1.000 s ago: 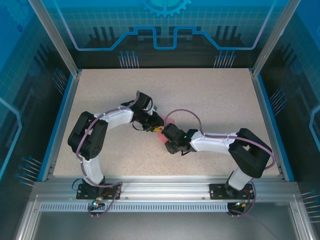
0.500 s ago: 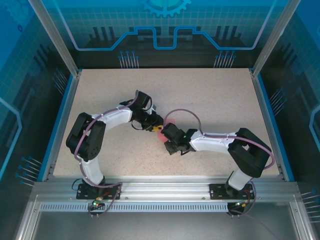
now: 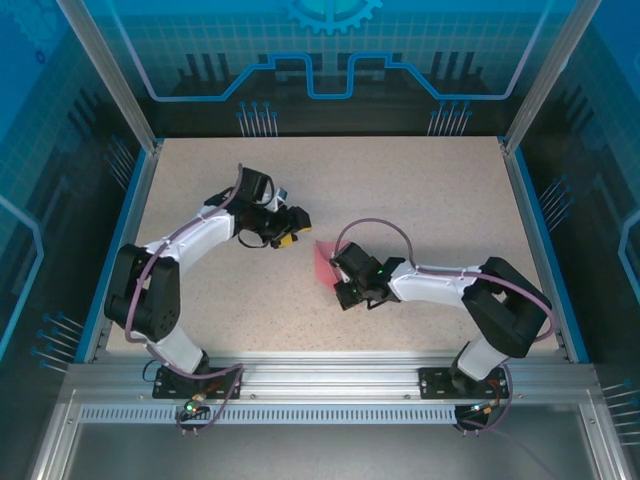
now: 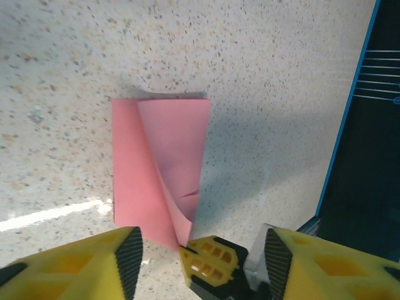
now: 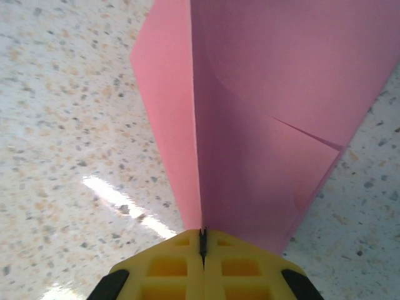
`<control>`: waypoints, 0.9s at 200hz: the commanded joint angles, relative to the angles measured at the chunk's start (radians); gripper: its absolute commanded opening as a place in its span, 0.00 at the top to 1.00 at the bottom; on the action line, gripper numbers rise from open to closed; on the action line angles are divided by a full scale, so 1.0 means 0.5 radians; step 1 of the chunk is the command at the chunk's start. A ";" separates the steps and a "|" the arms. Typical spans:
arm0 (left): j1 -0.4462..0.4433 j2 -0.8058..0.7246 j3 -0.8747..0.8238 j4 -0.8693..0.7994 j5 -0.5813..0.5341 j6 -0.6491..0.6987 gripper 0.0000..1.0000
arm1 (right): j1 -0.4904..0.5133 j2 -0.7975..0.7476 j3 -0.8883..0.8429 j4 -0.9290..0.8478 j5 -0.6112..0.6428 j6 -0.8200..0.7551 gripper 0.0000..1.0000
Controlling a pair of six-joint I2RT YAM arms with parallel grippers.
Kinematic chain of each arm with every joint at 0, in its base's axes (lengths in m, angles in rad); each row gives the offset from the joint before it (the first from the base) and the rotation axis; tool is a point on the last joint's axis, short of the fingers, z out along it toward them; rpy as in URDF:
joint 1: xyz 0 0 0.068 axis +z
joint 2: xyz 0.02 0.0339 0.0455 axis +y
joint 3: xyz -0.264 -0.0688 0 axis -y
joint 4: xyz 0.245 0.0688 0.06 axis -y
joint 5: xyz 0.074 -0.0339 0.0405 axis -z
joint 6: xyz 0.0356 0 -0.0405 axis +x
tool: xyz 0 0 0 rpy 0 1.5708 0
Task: Fold a paper plane with a square sheet of paper (fold left side to right side)
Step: Fourth fold the wing at the center of the table.
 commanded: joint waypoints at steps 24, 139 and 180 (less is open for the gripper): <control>-0.073 0.094 -0.162 0.066 0.136 0.006 0.57 | -0.112 -0.099 -0.076 0.184 -0.353 0.039 0.98; -0.330 0.470 -0.020 0.170 0.128 -0.082 0.58 | -0.284 -0.061 -0.229 0.408 -0.650 0.178 0.98; -0.346 0.521 -0.006 0.185 0.119 -0.097 0.58 | -0.310 -0.048 -0.260 0.443 -0.688 0.199 0.98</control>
